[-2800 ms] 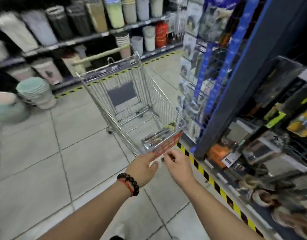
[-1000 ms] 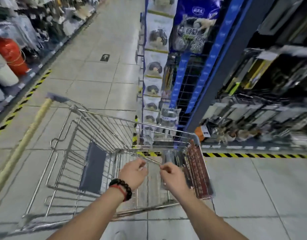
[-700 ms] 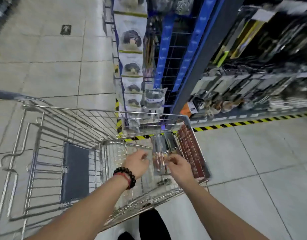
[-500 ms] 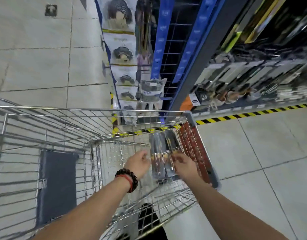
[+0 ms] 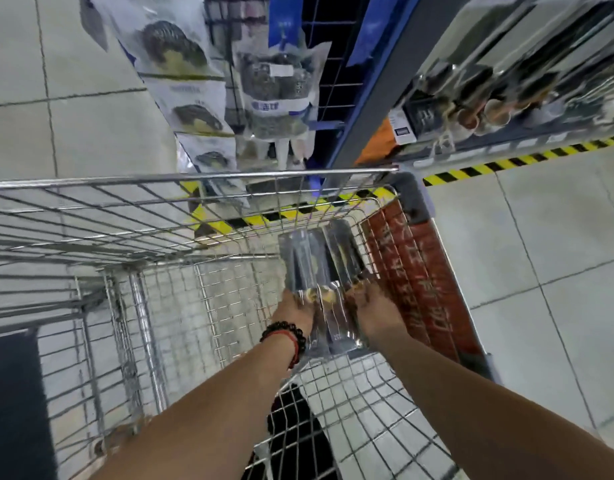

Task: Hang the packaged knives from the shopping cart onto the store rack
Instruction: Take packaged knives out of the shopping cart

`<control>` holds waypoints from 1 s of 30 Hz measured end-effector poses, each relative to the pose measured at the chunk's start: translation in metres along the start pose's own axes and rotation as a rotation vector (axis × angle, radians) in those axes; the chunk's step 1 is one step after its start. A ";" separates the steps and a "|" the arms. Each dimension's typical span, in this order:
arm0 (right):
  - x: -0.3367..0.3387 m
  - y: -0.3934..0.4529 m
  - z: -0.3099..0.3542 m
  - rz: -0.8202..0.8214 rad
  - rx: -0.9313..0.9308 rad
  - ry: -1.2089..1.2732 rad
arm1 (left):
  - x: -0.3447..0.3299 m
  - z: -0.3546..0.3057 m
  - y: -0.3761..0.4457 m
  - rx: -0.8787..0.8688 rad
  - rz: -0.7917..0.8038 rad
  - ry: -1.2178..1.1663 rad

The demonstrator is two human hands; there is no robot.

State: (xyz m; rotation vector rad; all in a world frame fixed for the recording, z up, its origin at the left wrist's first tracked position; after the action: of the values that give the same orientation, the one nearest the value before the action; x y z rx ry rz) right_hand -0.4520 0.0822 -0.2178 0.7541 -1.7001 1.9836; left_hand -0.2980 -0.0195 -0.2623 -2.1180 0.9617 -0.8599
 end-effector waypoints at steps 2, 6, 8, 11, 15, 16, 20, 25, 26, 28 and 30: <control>0.001 0.004 0.002 -0.036 0.025 0.008 | -0.008 0.009 0.012 0.062 -0.059 -0.058; -0.010 0.008 0.000 -0.032 0.008 -0.072 | -0.013 0.020 0.027 0.179 -0.161 -0.084; -0.014 0.011 -0.004 -0.011 -0.051 -0.016 | -0.011 0.026 0.030 0.246 -0.182 -0.011; -0.014 0.015 -0.007 0.006 -0.090 0.056 | -0.009 0.030 0.038 0.247 -0.212 0.043; -0.008 0.013 -0.003 -0.005 -0.055 0.056 | -0.011 0.036 0.045 0.273 -0.207 -0.083; -0.007 0.012 -0.006 -0.007 -0.062 0.063 | -0.010 0.036 0.045 0.281 -0.205 -0.114; 0.001 0.008 -0.012 -0.061 -0.074 0.120 | -0.002 0.027 0.036 0.165 -0.185 -0.160; 0.011 -0.016 -0.012 0.007 -0.058 0.327 | 0.004 0.014 -0.006 0.033 -0.074 -0.278; 0.016 -0.026 -0.011 0.018 -0.055 0.380 | 0.006 0.013 -0.017 0.018 -0.040 -0.300; 0.027 -0.048 -0.010 0.012 -0.034 0.488 | 0.018 0.000 -0.044 -0.026 -0.012 -0.312; 0.035 -0.078 -0.006 0.041 -0.003 0.648 | 0.034 -0.008 -0.069 -0.055 -0.009 -0.359</control>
State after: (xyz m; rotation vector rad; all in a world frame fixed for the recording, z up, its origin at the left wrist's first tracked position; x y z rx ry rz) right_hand -0.4304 0.0995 -0.1365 0.0449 -1.3262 1.9559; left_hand -0.2603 -0.0131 -0.1946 -2.2244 0.7940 -0.4377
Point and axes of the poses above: each hand's wrist, its own y-axis towards the middle knuckle, its own x-axis out of the back of the hand, z = x × y, the point moved 10 cm from there along y, towards the middle knuckle, and after that the axes turned 8 degrees about -x, right-handed, at the moved point
